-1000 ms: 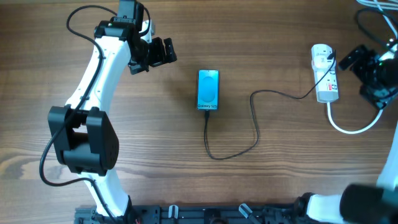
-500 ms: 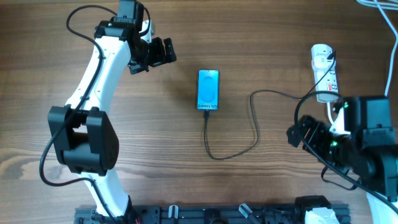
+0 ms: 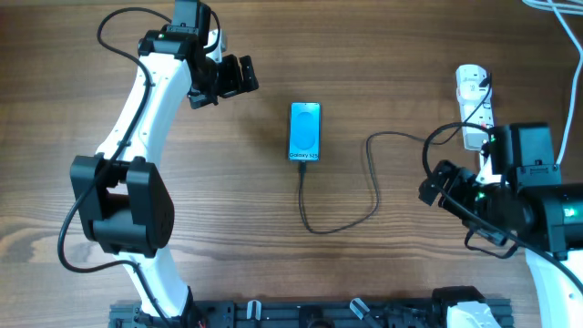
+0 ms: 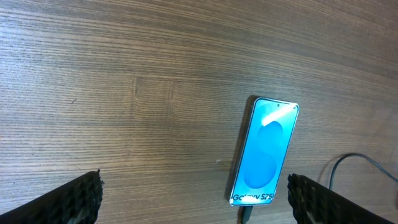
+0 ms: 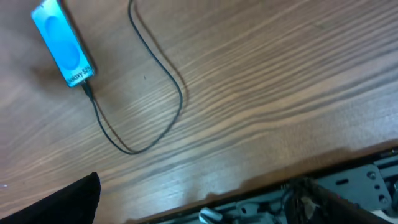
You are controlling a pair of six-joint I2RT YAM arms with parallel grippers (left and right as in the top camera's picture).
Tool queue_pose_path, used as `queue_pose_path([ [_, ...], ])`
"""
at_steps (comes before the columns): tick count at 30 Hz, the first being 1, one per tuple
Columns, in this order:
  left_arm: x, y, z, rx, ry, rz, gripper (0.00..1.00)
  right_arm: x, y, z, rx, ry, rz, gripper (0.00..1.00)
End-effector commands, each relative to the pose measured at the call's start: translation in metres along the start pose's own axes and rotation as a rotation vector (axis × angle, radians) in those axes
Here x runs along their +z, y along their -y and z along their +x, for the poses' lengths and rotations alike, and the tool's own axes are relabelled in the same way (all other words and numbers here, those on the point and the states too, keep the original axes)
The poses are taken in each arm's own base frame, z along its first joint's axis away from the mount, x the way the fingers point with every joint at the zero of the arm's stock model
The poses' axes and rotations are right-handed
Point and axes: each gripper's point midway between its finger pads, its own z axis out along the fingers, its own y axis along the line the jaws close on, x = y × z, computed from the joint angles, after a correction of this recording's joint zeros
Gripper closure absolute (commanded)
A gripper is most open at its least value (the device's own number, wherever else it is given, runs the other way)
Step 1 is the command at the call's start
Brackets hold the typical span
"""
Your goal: Plug charger to phone and switch on socket
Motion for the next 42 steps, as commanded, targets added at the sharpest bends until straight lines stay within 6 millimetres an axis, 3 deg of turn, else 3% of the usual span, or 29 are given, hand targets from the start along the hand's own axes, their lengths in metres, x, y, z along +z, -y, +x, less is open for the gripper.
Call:
queue_pose_path([
  [1,0.001,-0.003,-0.001,0.001,0.001,-0.007,0.0,-0.013,0.001,-0.004,-0.05,0.1,-0.028,0.0],
  [5,0.001,-0.003,-0.001,0.001,0.001,-0.007,0.0,-0.043,-0.004,-0.005,-0.066,0.264,-0.138,0.0],
  [10,0.001,-0.003,-0.001,0.001,0.001,-0.007,0.0,-0.069,0.003,0.009,-0.074,0.384,-0.211,0.0],
  [16,0.001,-0.003,-0.001,0.001,0.001,-0.007,0.0,-0.083,0.013,0.025,-0.08,0.472,-0.267,0.01],
  [23,0.001,-0.003,-0.001,0.001,0.001,-0.007,0.0,-0.057,0.021,0.025,-0.083,0.494,-0.25,0.0],
  [30,0.001,-0.003,-0.001,0.001,0.001,-0.007,0.0,-0.035,-0.003,0.0,-0.224,0.615,-0.333,0.0],
  [36,0.001,-0.003,-0.001,0.001,0.001,-0.007,0.0,-0.007,-0.012,-0.022,-0.239,0.827,-0.433,0.0],
  [42,0.001,-0.003,-0.001,0.001,0.001,-0.007,0.0,0.015,-0.015,-0.031,-0.248,0.93,-0.489,0.0],
])
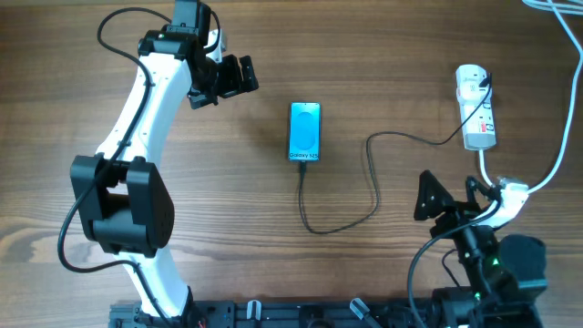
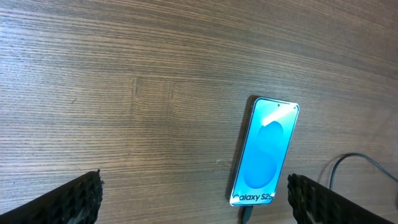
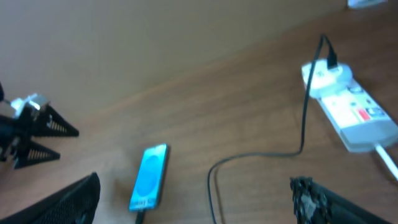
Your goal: Plug charger to phone and switch on socket
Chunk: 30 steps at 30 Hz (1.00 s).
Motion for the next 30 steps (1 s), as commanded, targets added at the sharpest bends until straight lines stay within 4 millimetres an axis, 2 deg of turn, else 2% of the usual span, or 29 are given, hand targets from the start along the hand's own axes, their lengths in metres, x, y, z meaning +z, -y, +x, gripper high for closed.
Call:
queue_pose_path([
  [1,0.001,-0.002,-0.001,0.001,0.002,-0.007,0.0,0.005,0.001,0.006,-0.037,0.055,-0.036,0.0],
  [5,0.001,-0.002,-0.001,0.001,0.002,-0.007,0.0,0.009,-0.013,0.006,-0.213,0.128,-0.139,0.0],
  [11,0.001,-0.003,-0.001,0.001,0.001,-0.007,0.0,0.014,-0.012,-0.001,-0.255,0.289,-0.163,0.0],
  [16,0.001,-0.002,-0.001,0.002,0.002,-0.007,0.0,0.02,-0.002,0.001,-0.257,0.334,-0.132,0.0],
  [20,0.001,-0.002,-0.001,0.001,0.002,-0.007,0.0,0.023,0.0,0.002,-0.331,0.369,-0.123,0.0],
  [25,0.001,-0.002,-0.001,0.001,0.002,-0.007,0.0,0.028,0.014,0.007,-0.318,0.366,-0.06,0.0],
  [29,0.001,-0.003,-0.001,0.001,0.001,-0.007,0.0,0.032,0.023,0.016,-0.357,0.32,-0.02,0.0],
  [30,0.001,-0.002,-0.001,0.001,0.002,-0.007,0.0,0.036,0.029,0.028,-0.363,0.266,-0.002,0.0],
])
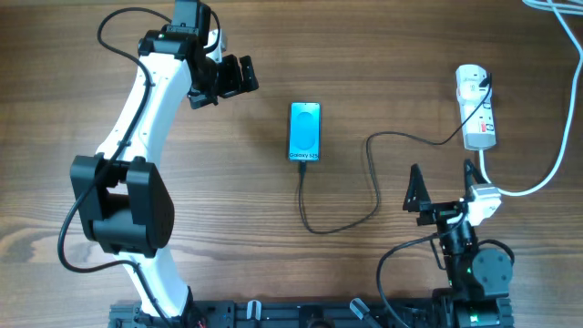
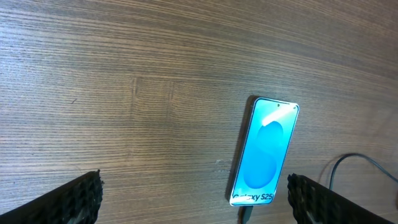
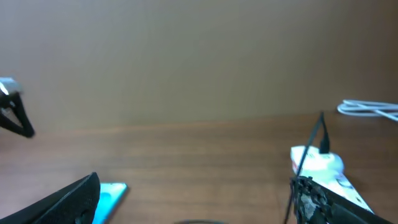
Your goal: Plug charger to phone and switch on socket
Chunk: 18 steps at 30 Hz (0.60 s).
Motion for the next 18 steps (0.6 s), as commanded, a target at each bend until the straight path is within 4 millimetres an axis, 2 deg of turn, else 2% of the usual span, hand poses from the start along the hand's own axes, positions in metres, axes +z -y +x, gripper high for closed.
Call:
queue_pose_path([
  [1,0.0006,-0.0025,-0.0012,0.001,0.001,-0.006,0.0,-0.0012,0.0077,0.0128,-0.051,-0.048,0.037,0.0],
  [7,0.0006,-0.0025,-0.0012,0.001,0.001,-0.006,0.0,-0.0012,0.0046,0.0142,-0.196,-0.056,0.014,0.0],
  [18,0.0006,-0.0025,-0.0012,0.001,0.001,-0.006,0.0,-0.0015,0.0131,0.0131,-0.117,-0.053,0.054,0.0],
])
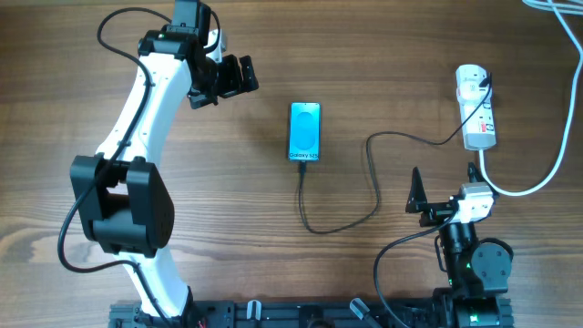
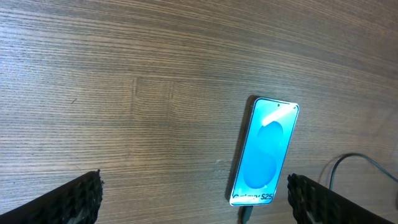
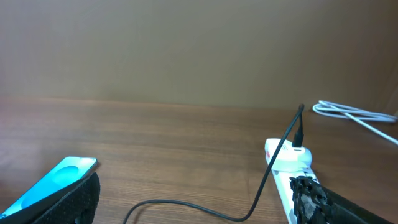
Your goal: Plug charger to phone and switch on socket
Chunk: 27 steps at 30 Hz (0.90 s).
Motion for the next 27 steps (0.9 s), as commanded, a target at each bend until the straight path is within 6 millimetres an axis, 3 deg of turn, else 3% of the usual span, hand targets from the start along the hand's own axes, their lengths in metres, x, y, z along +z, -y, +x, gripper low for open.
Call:
queue_pose_path([
  [1,0.0006,-0.0025,-0.0011,0.002,0.001,-0.006,0.0,-0.0007,0.0021,-0.0018,0.031,0.01,0.011,0.0],
  [27,0.0006,-0.0025,-0.0012,0.002,0.001,-0.006,0.0,-0.0006,-0.0013,-0.0029,0.024,0.014,-0.003,0.0],
])
